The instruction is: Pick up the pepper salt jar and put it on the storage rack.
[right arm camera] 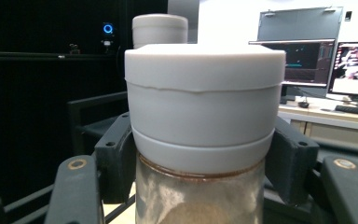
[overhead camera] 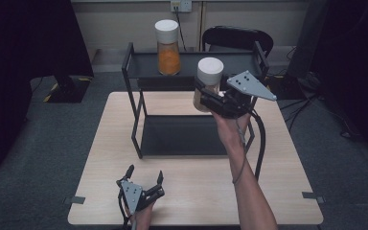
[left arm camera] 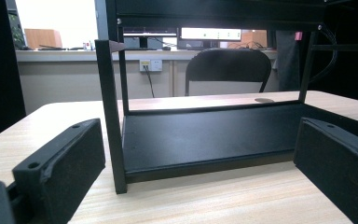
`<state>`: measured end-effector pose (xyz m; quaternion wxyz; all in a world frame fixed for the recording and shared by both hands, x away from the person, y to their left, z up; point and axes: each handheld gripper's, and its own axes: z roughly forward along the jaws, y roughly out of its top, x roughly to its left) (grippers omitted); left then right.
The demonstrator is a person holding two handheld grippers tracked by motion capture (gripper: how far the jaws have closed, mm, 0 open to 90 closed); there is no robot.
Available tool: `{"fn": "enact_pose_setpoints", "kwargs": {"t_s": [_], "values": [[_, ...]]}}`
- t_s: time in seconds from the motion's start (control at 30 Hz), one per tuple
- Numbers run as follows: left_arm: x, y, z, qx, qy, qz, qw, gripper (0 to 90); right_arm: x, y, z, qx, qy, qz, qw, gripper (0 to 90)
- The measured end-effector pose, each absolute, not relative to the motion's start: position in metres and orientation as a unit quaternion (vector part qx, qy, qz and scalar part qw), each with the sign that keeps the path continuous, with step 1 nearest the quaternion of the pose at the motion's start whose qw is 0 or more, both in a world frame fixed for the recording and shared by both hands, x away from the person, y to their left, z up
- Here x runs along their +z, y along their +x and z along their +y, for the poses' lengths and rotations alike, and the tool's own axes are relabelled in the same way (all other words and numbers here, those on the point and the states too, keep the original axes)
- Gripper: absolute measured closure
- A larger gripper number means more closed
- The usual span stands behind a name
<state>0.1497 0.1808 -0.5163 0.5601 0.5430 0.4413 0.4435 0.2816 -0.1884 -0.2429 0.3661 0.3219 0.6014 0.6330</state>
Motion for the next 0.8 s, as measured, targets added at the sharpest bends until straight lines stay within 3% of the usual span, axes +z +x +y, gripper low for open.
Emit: {"fn": "enact_pose_setpoints", "kwargs": {"t_s": [0.8], "values": [[-0.516,0.150,0.181,0.443,0.543,0.441,0.560,1.1,-0.199,0.322,-0.166,0.617,0.338,0.590,0.396,34.8]]}}
